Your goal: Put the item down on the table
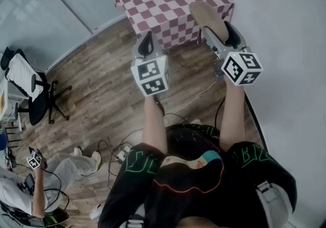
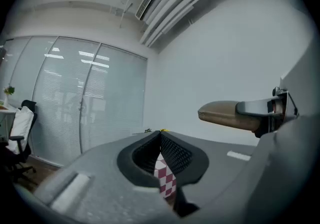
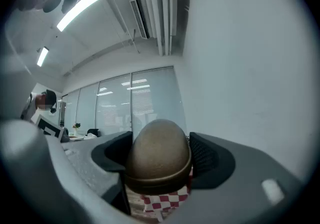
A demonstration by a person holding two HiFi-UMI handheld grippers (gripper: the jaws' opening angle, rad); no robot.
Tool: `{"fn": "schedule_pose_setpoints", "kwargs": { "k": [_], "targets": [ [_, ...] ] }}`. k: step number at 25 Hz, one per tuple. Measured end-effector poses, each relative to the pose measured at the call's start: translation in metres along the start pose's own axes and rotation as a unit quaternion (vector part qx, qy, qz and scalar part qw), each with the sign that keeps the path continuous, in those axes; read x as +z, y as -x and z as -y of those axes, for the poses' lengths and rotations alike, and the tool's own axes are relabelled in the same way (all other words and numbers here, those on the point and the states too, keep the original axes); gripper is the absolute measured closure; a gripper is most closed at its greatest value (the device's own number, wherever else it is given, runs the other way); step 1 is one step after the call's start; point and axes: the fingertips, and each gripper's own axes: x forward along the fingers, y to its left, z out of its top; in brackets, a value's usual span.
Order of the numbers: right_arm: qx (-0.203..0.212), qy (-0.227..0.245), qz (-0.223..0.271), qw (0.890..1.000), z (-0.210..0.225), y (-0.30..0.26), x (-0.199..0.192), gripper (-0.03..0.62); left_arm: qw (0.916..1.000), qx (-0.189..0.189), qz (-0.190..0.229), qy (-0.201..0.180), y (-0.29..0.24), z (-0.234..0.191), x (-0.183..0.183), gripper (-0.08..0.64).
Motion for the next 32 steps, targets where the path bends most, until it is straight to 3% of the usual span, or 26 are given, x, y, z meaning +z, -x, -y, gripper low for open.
{"fn": "schedule_pose_setpoints", "kwargs": {
  "k": [20, 32],
  "targets": [
    [-0.014, 0.018, 0.006, 1.0, -0.032, -0.001, 0.009, 0.233, 0.9991, -0.037, 0.019, 0.007, 0.008, -0.022, 0.01, 0.551],
    [-0.028, 0.055, -0.006, 0.998, -0.041, -0.005, 0.016, 0.233, 0.998, -0.028, 0.031, 0.047, 0.011, -0.044, 0.005, 0.551]
  ]
}}
